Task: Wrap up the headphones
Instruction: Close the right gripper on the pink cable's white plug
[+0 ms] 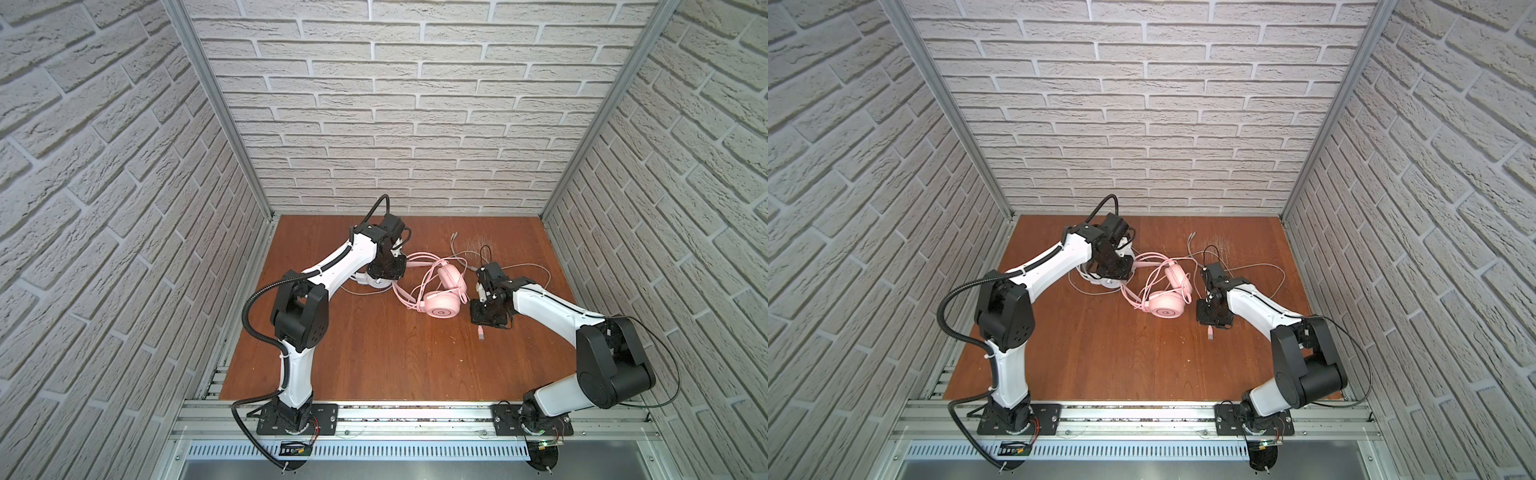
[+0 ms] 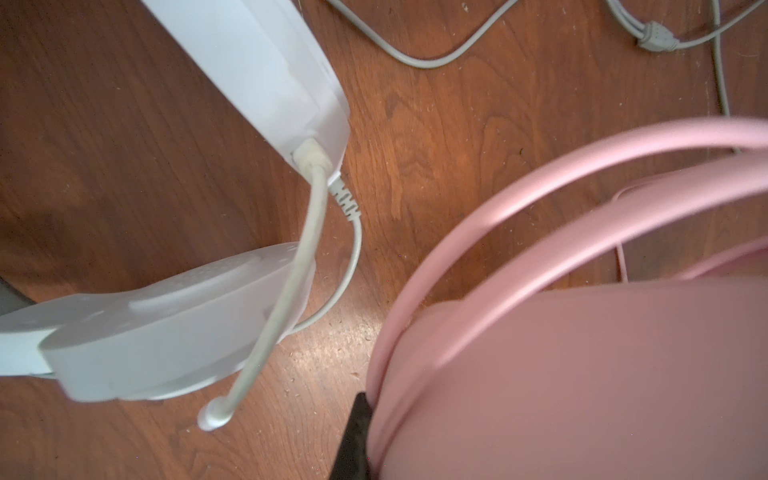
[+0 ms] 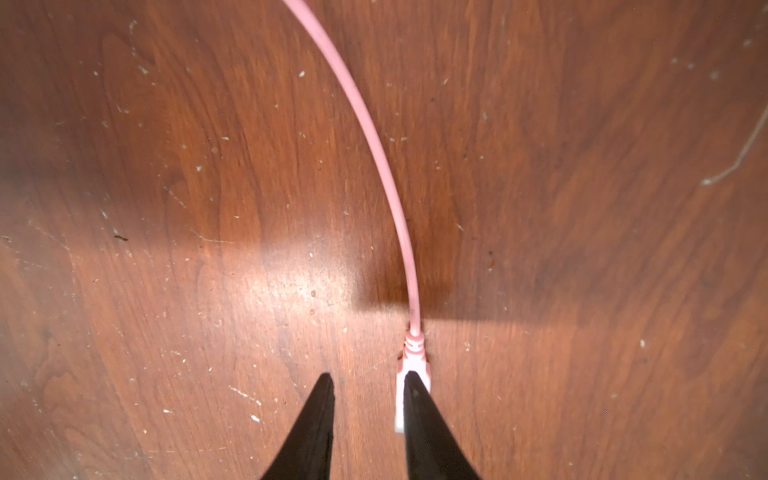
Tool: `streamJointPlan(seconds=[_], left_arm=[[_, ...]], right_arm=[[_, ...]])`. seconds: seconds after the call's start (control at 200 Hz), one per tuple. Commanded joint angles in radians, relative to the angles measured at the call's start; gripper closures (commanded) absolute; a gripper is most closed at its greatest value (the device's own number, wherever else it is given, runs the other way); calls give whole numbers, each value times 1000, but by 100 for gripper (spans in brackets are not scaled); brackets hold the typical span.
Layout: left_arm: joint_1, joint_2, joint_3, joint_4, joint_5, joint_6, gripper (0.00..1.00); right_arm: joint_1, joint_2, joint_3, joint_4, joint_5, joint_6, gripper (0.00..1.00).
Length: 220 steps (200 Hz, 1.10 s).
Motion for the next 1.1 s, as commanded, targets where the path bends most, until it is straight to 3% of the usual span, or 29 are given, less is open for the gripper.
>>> streamJointPlan(seconds=[0.0,0.675,1.095], left_arm=[[5,-23,10,39,59,-17,100],[7,-21,15,34,58,-18,100],[25,-33,-3,92,124,-86,100]], right_arm=[[7,-15,0,-26,22,8,69],[7,84,-61,9,57,25,70],[13,28,-96,38,27,0,92]])
